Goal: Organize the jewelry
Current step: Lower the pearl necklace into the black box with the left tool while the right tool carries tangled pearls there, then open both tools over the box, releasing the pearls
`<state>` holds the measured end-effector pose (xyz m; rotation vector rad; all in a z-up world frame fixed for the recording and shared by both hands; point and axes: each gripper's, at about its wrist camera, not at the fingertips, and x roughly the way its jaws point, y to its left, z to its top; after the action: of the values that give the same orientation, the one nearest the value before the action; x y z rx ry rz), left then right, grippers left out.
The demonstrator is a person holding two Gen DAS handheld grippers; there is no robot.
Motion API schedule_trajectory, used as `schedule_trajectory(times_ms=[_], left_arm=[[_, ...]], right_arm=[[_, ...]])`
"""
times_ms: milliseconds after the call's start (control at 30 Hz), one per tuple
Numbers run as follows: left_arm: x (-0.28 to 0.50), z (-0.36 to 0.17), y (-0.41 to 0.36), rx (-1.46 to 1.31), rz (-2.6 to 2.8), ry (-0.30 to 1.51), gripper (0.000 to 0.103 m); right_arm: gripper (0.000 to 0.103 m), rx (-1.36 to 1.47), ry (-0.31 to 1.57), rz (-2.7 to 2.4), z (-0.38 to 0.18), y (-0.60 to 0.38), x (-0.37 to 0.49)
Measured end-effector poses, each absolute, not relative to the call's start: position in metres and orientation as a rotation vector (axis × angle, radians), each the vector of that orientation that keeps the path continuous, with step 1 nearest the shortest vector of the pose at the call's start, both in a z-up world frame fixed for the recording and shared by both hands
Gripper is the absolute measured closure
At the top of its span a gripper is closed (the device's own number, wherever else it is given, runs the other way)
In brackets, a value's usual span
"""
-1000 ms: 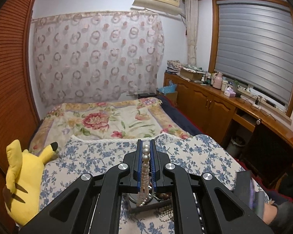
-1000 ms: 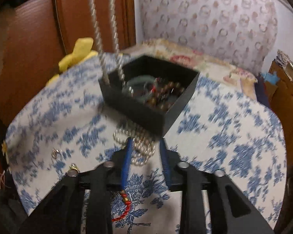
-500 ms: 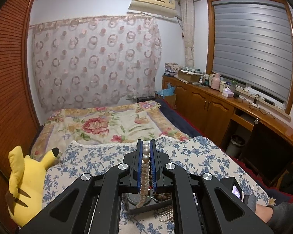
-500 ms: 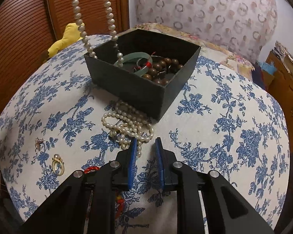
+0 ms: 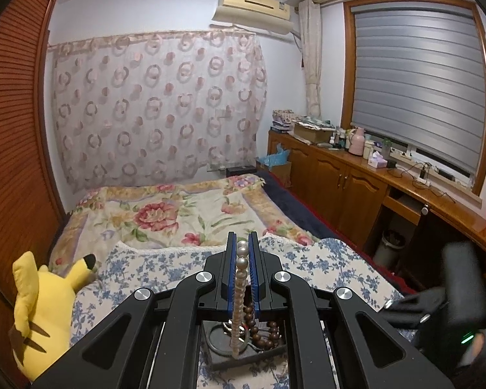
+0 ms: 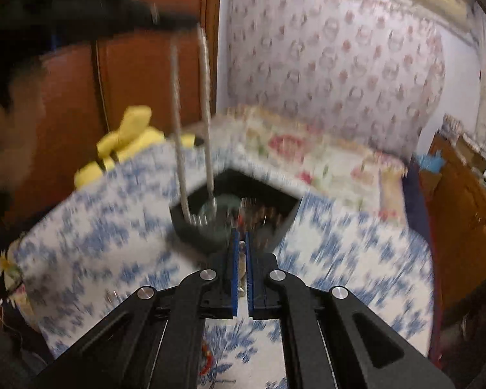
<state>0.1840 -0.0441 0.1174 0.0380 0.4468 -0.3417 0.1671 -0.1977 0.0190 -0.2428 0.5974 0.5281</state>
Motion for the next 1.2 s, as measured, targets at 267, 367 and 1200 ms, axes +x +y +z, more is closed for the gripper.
schedule_trajectory(times_ms=[267, 367, 1200], left_arm=[[0.195, 0.12, -0.049, 0.041, -0.342, 0.449, 0.097], [0.203, 0.11, -0.046, 0.036, -0.337, 0.47, 0.097], [0.189, 0.025, 0.0, 0.008, -0.304, 0.561, 0.059]], right_arm=[[0.098, -0.241, 0.473, 0.516, 0.078, -0.195, 0.176], [0.098, -0.245, 0.448, 0.506, 0.091, -0.192, 0.182], [0.098, -0.224, 0.518, 0.491, 0.059, -0.18, 0.215]])
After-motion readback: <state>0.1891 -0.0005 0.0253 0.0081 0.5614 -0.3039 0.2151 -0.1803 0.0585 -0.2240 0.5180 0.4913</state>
